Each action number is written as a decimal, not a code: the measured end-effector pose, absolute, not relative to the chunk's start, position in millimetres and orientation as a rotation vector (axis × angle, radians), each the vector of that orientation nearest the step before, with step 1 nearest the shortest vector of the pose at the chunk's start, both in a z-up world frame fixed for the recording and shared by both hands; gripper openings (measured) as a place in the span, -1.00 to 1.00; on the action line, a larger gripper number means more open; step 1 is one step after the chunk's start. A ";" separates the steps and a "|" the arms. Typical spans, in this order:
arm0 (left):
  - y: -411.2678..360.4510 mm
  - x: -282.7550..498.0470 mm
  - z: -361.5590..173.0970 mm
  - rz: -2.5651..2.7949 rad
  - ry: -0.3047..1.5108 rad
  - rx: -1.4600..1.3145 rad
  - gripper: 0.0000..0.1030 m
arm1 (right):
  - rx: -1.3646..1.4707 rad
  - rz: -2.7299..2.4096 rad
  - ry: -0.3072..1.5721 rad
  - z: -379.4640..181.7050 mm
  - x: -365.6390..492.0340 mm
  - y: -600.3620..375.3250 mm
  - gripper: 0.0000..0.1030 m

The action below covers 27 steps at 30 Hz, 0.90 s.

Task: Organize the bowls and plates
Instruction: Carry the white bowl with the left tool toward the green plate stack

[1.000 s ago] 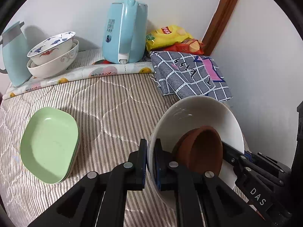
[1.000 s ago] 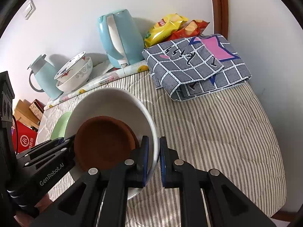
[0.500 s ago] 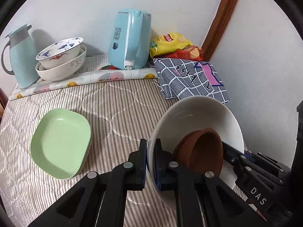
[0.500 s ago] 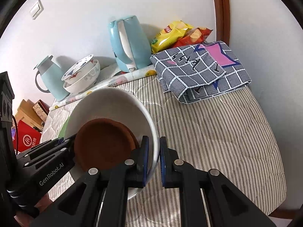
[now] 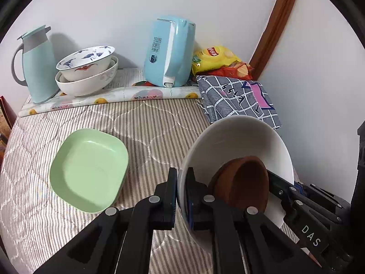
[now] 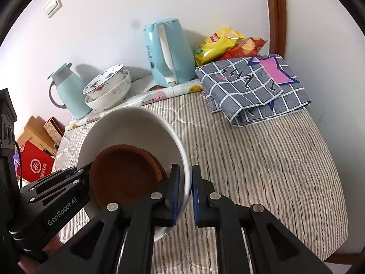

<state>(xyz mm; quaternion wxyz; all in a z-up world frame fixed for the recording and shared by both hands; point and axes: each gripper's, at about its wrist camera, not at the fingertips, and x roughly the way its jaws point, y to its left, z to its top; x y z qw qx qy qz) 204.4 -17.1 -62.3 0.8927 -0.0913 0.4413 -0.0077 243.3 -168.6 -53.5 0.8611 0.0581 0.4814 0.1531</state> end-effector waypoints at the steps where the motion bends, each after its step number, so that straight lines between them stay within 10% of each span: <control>1: -15.3 203.7 -61.3 -0.014 0.913 -0.187 -0.85 | 0.122 0.323 1.008 -53.3 243.1 -167.3 -0.81; 27: 40.4 202.7 -48.9 0.048 0.891 -0.233 -0.85 | 0.100 0.384 0.995 -46.3 248.2 -113.5 -0.81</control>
